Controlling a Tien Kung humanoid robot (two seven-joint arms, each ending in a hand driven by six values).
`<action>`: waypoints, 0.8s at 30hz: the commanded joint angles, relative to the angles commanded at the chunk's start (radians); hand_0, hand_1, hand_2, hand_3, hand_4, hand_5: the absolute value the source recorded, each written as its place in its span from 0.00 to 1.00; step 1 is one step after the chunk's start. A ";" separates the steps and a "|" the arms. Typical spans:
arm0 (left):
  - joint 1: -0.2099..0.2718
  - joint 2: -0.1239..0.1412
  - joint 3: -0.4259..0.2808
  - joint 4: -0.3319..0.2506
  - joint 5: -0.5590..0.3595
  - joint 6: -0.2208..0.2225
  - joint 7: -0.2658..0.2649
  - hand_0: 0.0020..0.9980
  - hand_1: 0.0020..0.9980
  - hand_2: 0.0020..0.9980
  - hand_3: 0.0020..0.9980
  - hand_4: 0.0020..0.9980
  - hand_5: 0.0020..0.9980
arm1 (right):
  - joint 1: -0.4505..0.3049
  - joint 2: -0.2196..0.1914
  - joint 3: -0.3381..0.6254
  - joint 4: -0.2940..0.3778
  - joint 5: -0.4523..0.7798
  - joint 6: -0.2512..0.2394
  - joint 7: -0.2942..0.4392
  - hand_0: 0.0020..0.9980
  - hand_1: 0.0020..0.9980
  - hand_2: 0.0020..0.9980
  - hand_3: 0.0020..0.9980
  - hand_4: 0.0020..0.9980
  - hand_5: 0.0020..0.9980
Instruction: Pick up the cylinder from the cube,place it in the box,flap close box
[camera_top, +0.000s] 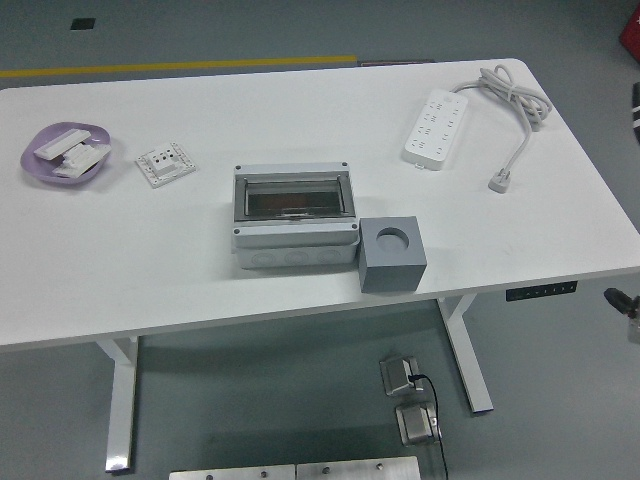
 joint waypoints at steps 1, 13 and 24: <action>0.000 -0.001 0.001 0.000 -0.002 0.000 0.000 0.70 0.72 0.72 0.79 0.66 0.78 | -0.002 0.003 0.012 -0.001 0.008 0.001 0.005 0.61 0.53 0.66 0.83 0.80 0.49; -0.005 0.001 0.005 0.000 -0.022 0.007 -0.004 0.70 0.72 0.72 0.79 0.65 0.77 | -0.027 0.040 0.083 -0.005 0.083 0.012 0.049 0.62 0.53 0.66 0.82 0.81 0.49; -0.024 0.023 0.000 0.000 -0.021 0.006 -0.011 0.70 0.72 0.72 0.79 0.65 0.77 | -0.056 0.055 0.147 -0.005 0.139 0.017 0.076 0.64 0.53 0.66 0.82 0.83 0.49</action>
